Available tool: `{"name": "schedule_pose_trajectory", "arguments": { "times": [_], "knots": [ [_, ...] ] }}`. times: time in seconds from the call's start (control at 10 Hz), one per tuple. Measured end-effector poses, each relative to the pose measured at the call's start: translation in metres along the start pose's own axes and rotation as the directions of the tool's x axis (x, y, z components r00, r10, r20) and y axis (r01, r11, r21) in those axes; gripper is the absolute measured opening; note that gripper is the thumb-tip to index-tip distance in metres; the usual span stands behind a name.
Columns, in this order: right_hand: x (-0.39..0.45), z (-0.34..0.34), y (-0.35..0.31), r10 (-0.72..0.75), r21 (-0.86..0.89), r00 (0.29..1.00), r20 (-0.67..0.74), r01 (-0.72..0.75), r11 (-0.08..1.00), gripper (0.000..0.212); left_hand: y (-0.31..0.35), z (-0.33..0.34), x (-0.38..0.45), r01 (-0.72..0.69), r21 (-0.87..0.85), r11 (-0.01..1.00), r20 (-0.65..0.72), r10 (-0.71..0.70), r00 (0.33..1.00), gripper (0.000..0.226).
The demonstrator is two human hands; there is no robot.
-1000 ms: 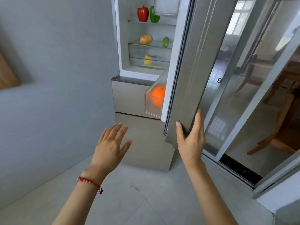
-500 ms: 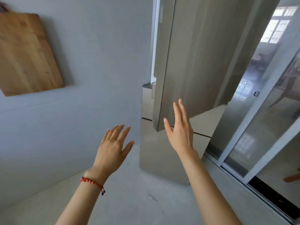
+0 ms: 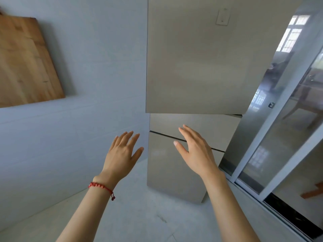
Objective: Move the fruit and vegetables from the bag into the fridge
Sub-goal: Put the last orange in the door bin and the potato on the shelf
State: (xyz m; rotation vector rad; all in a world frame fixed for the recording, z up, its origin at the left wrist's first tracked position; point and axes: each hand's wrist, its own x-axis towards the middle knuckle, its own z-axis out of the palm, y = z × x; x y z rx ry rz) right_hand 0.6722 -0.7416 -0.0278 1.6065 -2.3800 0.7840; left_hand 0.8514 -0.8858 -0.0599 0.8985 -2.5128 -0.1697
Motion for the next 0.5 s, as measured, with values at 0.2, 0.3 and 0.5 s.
{"name": "schedule_pose_trajectory", "arguments": {
  "times": [0.2, 0.3, 0.5],
  "knots": [
    [0.004, 0.003, 0.002, 0.059, -0.113, 0.991, 0.123, -0.045, 0.993, 0.055, 0.002, 0.006, 0.007, -0.005, -0.023, 1.000, 0.023, 0.005, 1.000, 0.055],
    [0.005, 0.003, -0.002, 0.082, -0.135, 0.985, 0.150, -0.061, 0.989, 0.055, 0.001, 0.004, 0.008, -0.002, -0.034, 0.999, 0.025, 0.003, 1.000, 0.053],
    [0.013, 0.013, -0.015, 0.091, -0.128, 0.983, 0.160, -0.070, 0.989, 0.054, -0.016, 0.002, 0.011, 0.009, -0.034, 0.999, 0.016, -0.009, 1.000, 0.053]
  ]
}}
